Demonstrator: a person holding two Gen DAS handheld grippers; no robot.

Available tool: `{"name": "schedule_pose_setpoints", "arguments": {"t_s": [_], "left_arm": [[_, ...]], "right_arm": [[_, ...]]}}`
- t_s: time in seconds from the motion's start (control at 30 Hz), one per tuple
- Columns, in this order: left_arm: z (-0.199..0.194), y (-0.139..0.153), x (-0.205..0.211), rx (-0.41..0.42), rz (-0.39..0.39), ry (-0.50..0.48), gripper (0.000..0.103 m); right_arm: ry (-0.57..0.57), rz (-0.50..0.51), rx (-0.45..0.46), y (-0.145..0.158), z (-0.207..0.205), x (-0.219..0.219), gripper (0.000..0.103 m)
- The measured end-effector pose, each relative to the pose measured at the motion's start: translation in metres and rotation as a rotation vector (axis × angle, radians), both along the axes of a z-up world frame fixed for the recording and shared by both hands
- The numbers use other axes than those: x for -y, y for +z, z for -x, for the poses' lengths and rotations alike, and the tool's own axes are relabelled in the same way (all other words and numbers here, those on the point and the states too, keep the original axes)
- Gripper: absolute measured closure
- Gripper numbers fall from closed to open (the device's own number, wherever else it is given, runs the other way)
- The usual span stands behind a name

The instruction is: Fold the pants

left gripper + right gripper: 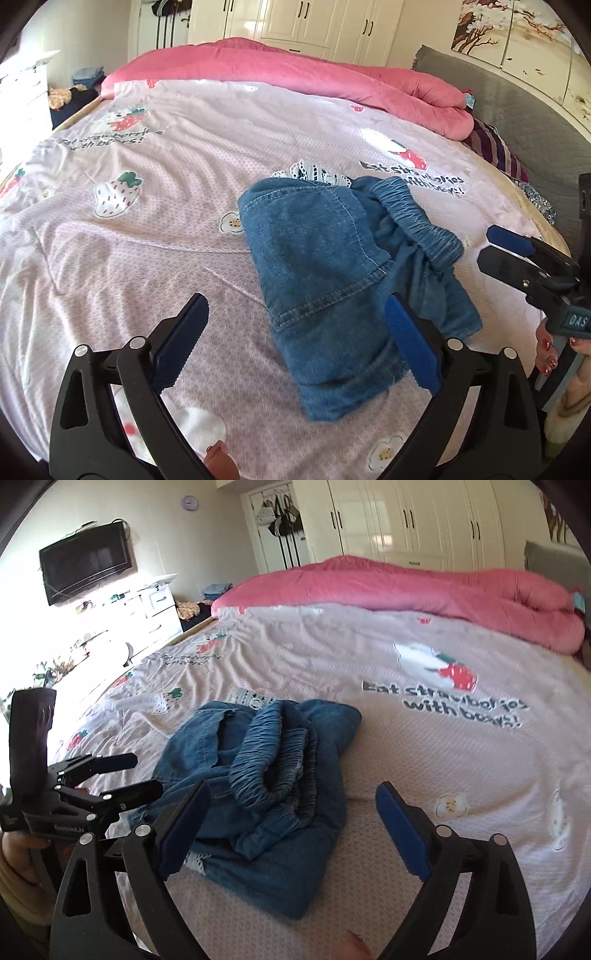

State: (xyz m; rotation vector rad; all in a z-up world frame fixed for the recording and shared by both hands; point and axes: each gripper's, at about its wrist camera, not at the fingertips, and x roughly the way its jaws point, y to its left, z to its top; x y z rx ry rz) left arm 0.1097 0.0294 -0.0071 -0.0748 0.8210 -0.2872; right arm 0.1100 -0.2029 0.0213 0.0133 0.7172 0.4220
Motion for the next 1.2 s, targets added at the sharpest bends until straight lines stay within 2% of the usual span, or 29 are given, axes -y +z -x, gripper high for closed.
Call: {"name": "schedule_pose_setpoints", "arguments": {"t_s": [0.2,0.4,0.53,0.6,0.73,0.8,0.83,0.87,0.9,0.93,1.0,1.1,1.2], "left_arm": [[0.008,0.003,0.0,0.014,-0.011,0.006,0.01],[0.009,-0.006,-0.001,-0.017,-0.005,0.006,0.01],[0.025,-0.012,0.001,-0.018,-0.001,-0.04,0.01],[0.03,-0.017,-0.003,-0.038,0.02,-0.057,0.01],[0.03,-0.031,-0.006,-0.078,0.045,-0.063,0.01],[0.025,-0.033,-0.004,-0.071,0.073,-0.075,0.01],[0.023,-0.034,-0.003,-0.071,0.08,-0.079,0.01],[0.021,-0.036,-0.002,-0.076,0.082,-0.083,0.01],[0.018,-0.037,0.0,-0.079,0.087,-0.088,0.017],[0.017,-0.036,0.0,-0.076,0.1,-0.092,0.042],[0.013,-0.035,-0.001,-0.101,0.175,-0.124,0.073],[0.018,-0.028,0.005,-0.085,0.117,-0.145,0.078],[0.027,-0.024,0.004,-0.088,0.107,-0.168,0.079]], "right_arm": [[-0.002,0.006,0.013,0.005,0.008,-0.002,0.01],[0.013,0.035,-0.028,-0.009,0.012,-0.006,0.009],[0.081,0.102,-0.042,-0.025,0.026,-0.014,0.009],[0.11,0.121,-0.044,-0.031,0.033,-0.015,0.009],[0.14,0.222,-0.037,-0.045,0.037,-0.026,0.012],[0.154,0.238,-0.038,-0.049,0.035,-0.031,0.037],[0.15,0.246,-0.041,-0.051,0.032,-0.032,0.043],[0.15,0.26,-0.044,-0.053,0.031,-0.034,0.059],[0.157,0.262,-0.042,-0.054,0.03,-0.035,0.069],[0.164,0.254,-0.042,-0.054,0.03,-0.035,0.075],[0.175,0.218,-0.053,-0.049,0.031,-0.032,0.089],[0.181,0.161,-0.07,-0.036,0.037,-0.026,0.091],[0.189,0.182,-0.078,-0.034,0.044,-0.023,0.092]]}}
